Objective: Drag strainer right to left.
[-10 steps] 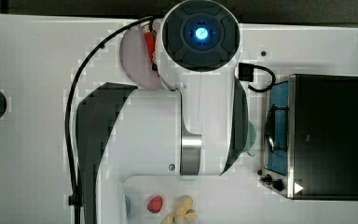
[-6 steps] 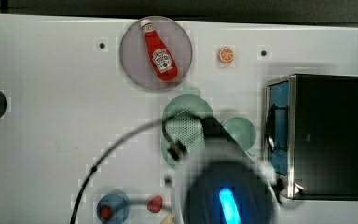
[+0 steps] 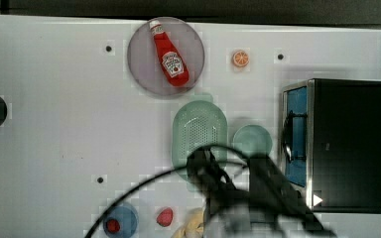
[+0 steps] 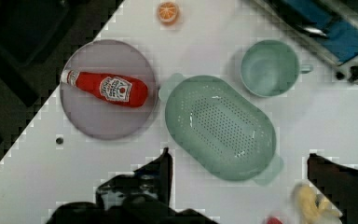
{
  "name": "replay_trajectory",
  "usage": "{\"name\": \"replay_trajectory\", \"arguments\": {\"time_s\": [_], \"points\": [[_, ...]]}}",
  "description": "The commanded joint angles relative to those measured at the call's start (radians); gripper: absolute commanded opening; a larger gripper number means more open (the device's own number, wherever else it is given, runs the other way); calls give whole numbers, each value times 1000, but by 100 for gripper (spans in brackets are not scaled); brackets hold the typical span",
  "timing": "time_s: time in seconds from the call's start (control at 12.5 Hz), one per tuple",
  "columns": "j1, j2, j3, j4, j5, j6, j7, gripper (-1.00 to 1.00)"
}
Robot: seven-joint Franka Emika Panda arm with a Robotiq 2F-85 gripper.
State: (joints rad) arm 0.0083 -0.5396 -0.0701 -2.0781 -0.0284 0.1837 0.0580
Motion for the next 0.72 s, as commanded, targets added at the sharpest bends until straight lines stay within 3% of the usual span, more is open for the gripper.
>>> {"name": "replay_trajectory", "arguments": {"time_s": [0.08,0.72], "points": [[13,225,1,-108,-15,55,58,100],[14,584,19,-198,-15,467,438,100]]}}
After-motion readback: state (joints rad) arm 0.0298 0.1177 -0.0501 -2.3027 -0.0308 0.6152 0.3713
